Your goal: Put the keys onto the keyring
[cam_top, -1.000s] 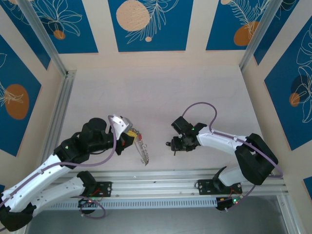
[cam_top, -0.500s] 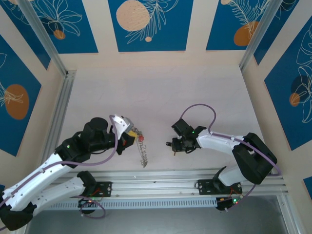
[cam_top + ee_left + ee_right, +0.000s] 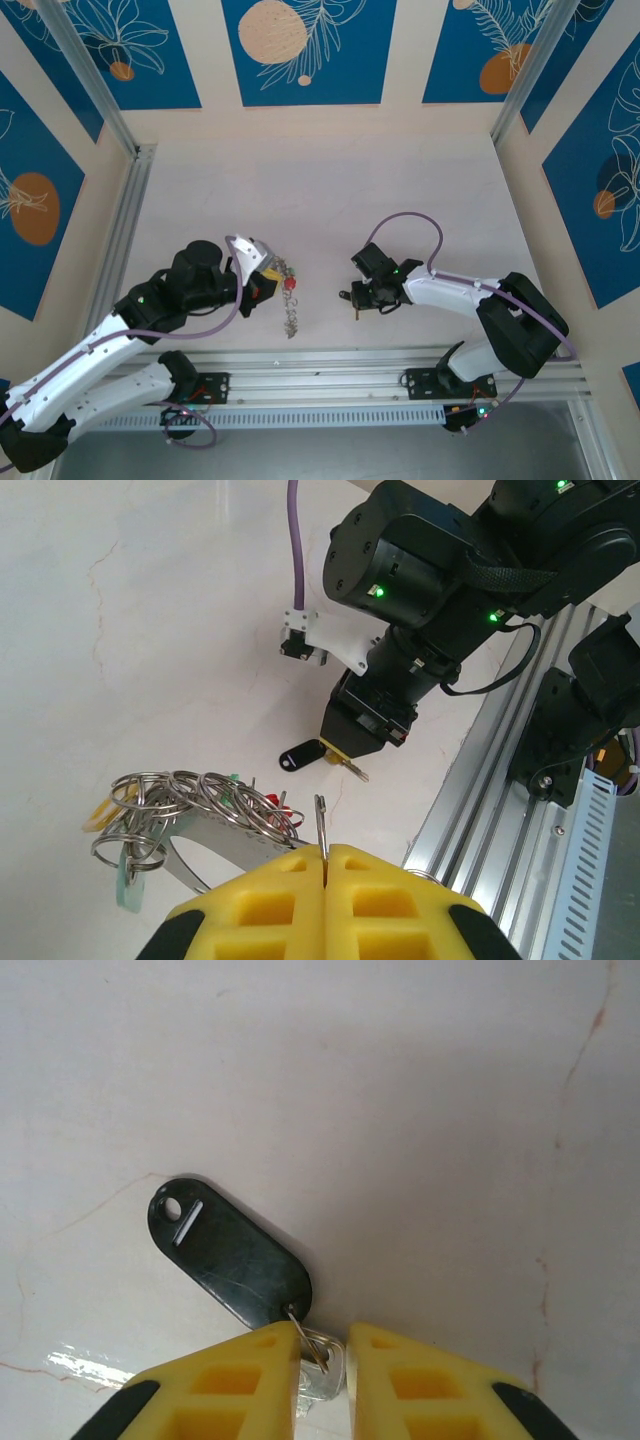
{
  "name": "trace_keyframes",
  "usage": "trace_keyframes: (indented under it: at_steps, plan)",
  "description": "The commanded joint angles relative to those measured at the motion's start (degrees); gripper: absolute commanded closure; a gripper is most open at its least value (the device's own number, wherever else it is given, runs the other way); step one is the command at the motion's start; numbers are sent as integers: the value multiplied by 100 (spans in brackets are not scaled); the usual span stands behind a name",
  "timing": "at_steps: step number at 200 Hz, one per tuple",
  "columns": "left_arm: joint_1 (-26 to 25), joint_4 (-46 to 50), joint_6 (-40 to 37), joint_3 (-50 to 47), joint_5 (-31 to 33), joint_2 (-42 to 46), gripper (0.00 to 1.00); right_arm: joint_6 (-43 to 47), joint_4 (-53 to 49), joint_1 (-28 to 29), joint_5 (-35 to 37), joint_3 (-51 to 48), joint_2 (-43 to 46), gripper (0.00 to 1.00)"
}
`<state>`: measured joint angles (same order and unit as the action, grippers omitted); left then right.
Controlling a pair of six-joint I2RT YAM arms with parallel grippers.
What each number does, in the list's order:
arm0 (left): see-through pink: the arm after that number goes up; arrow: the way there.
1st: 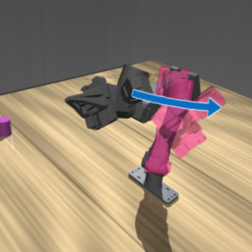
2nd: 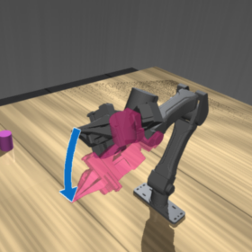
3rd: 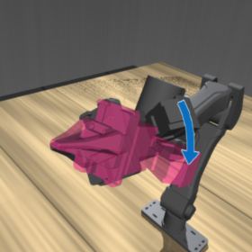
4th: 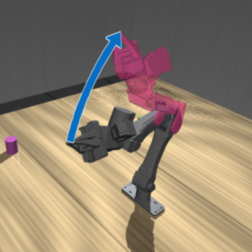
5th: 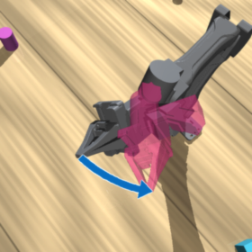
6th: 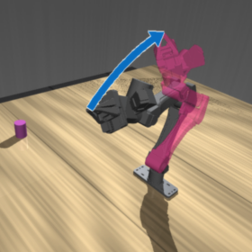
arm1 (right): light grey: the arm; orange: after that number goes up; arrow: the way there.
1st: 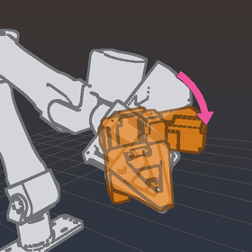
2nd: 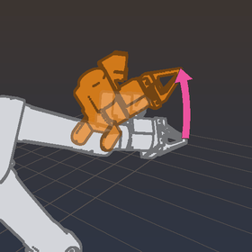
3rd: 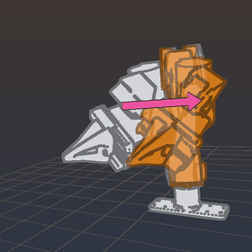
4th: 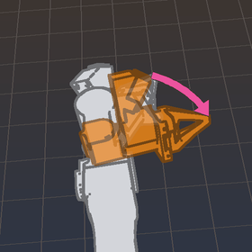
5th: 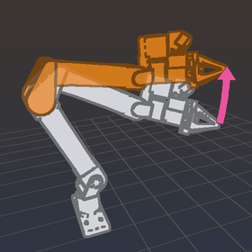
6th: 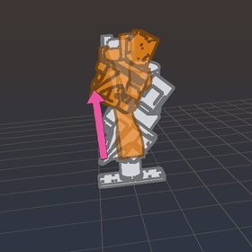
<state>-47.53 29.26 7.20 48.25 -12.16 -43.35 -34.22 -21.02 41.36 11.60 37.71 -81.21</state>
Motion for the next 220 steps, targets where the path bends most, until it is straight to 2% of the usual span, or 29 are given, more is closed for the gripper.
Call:
trace_keyframes:
  at_steps: [1,81,111,118,156,194,220]
  plan:
    - [20,-213,54,88,-128,5,100,80,62,47,-74,-93,156,79]
    - [24,-193,36,84,-111,39,100,126,93,65,-63,-45,46,85]
    - [23,-201,26,71,-93,24,100,167,97,80,-94,-55,114,100]
    - [22,-213,11,61,-87,21,100,206,132,106,-125,-78,202,100]
    - [17,-71,-115,147,114,-42,100,738,43,645,-211,-74,1509,100]
    - [23,290,-461,462,428,-77,100,1305,-334,1016,-1292,112,3205,100]
    - [16,548,-814,678,515,51,100,1545,-709,1410,-1653,439,3811,100]
